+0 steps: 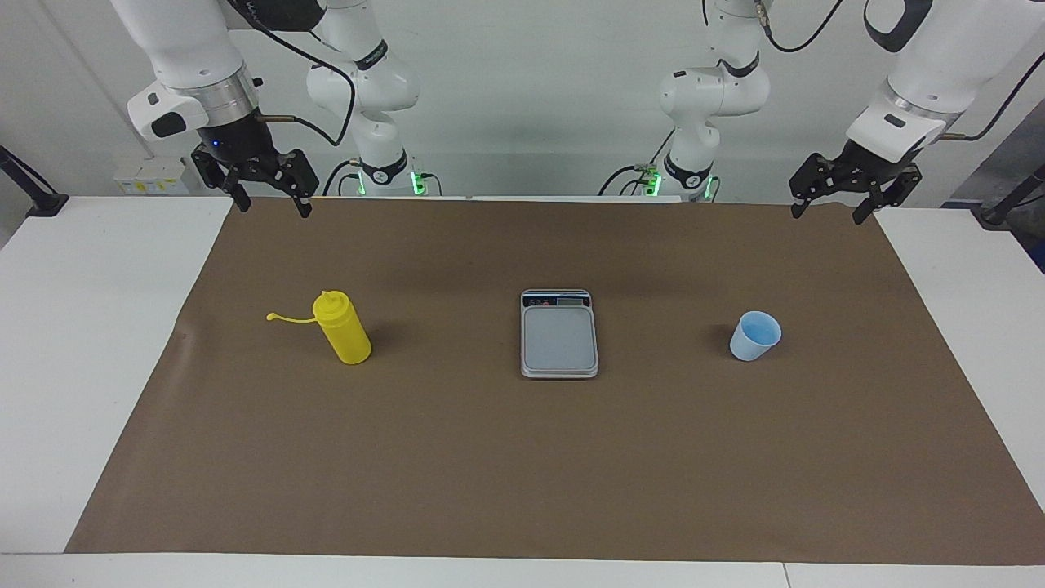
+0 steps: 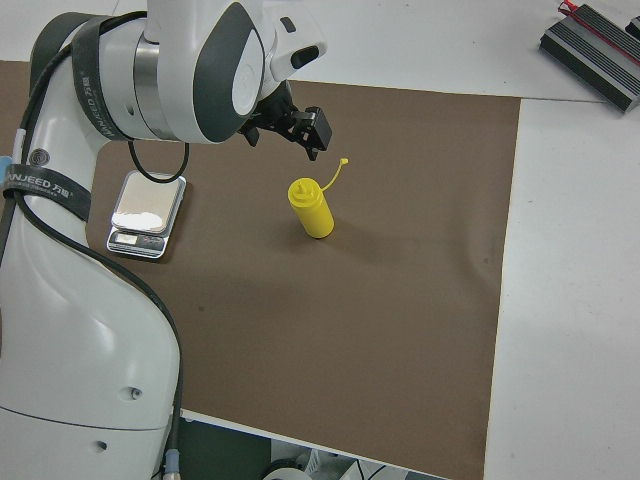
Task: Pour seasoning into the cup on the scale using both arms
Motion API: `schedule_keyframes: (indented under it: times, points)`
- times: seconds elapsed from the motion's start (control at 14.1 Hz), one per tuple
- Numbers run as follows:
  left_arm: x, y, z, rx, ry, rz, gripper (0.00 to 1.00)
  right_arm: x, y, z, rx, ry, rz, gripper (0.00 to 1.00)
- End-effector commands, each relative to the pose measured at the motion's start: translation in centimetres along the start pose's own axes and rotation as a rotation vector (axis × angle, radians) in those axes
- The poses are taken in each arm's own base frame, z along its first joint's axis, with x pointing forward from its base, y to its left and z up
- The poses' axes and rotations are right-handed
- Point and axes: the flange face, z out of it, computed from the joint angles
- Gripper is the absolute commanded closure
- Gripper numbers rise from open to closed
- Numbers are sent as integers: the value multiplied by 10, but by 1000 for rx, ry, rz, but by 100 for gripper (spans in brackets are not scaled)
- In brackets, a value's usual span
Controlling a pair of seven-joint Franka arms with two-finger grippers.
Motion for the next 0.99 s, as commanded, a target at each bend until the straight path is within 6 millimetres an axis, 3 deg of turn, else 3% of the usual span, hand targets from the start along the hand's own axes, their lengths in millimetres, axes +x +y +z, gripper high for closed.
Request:
schedule_keyframes:
  times: [0.0, 0.64, 0.92]
  points:
    - [-12, 1, 2, 2, -11, 17, 0, -6, 4, -1, 4, 3, -12, 0]
    - [-13, 0, 1, 2, -16, 4, 0, -6, 3, 0, 3, 1, -14, 0]
    - [-14, -10, 1, -1, -18, -16, 0, -6, 3, -1, 4, 3, -14, 0]
